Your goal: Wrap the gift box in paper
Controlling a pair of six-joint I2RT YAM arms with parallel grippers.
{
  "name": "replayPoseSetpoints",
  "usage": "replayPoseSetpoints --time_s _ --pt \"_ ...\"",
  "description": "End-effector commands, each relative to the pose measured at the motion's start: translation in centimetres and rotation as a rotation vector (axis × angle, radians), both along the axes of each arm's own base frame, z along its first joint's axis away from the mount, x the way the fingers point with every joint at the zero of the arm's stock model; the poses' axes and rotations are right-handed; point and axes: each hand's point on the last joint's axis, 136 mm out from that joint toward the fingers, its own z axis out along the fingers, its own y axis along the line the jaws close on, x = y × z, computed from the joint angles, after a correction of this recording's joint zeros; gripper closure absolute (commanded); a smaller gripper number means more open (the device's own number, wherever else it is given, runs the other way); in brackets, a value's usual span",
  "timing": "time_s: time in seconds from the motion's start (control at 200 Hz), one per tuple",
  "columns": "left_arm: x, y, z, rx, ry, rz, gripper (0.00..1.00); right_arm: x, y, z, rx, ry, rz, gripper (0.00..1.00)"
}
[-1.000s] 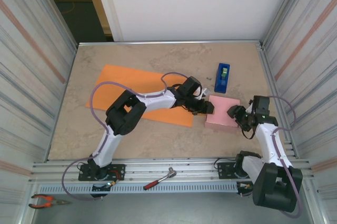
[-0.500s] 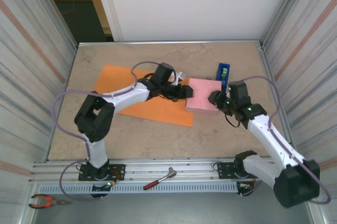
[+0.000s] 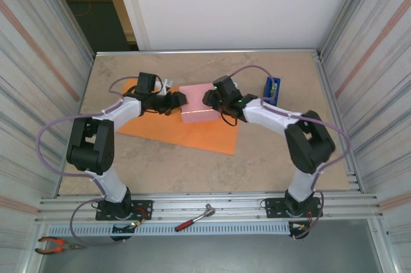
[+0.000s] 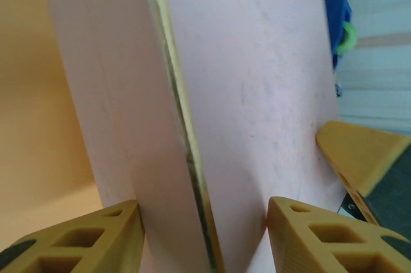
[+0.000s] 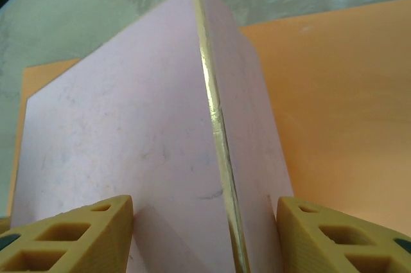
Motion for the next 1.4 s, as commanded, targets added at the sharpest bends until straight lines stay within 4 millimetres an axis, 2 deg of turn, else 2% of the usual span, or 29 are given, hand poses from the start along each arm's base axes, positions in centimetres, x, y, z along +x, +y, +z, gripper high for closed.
replayPoseSetpoints --time_s 0.0,0.13,0.22,0.311,0.436,0.656,0.752,0.882,0.987,1.172,1.268,1.398 --pt "-0.9 -1.3 3.8 -0.122 -0.117 -0.135 0.47 -1.3 5.7 -1.2 0.08 0.04 0.102 0.43" --pt "-0.3 0.9 2.5 -0.096 -0.09 -0.082 0.47 -1.4 6.5 -2.9 0.08 0.066 0.093 0.42" --pt "0.1 2.2 2.1 -0.075 -0.08 -0.041 0.46 -2.0 6.4 -3.8 0.079 0.093 0.09 0.23" --pt "0.4 3.4 2.1 -0.056 -0.085 -0.005 0.41 -2.6 5.7 -4.2 0.067 0.107 0.086 0.08" --pt "0.9 4.9 2.4 -0.02 -0.094 0.039 0.36 -3.1 3.9 -3.8 0.055 0.11 0.079 0.0" --pt "1.3 6.9 2.9 0.041 -0.12 0.096 0.28 -4.4 -0.4 -3.9 0.05 0.117 0.032 0.01" --pt "1.4 7.5 2.9 0.064 -0.127 0.113 0.27 -5.4 -1.5 -4.1 0.057 0.124 0.033 0.0" --pt "1.2 7.8 3.4 0.077 -0.14 0.126 0.25 -6.6 -2.7 -5.0 0.054 0.149 0.034 0.05" --pt "0.7 8.1 3.8 0.088 -0.146 0.14 0.25 -7.3 -3.3 -5.4 0.063 0.157 0.042 0.13" --pt "-0.3 8.2 4.4 0.087 -0.146 0.151 0.23 -7.8 -3.8 -6.8 0.062 0.185 0.045 0.33" --pt "-0.8 8.2 4.5 0.095 -0.146 0.147 0.23 -7.9 -3.9 -7.3 0.081 0.181 0.039 0.33" --pt "-1.3 8.2 4.7 0.106 -0.148 0.137 0.22 -7.7 -2.7 -6.4 0.12 0.156 0.091 0.23"
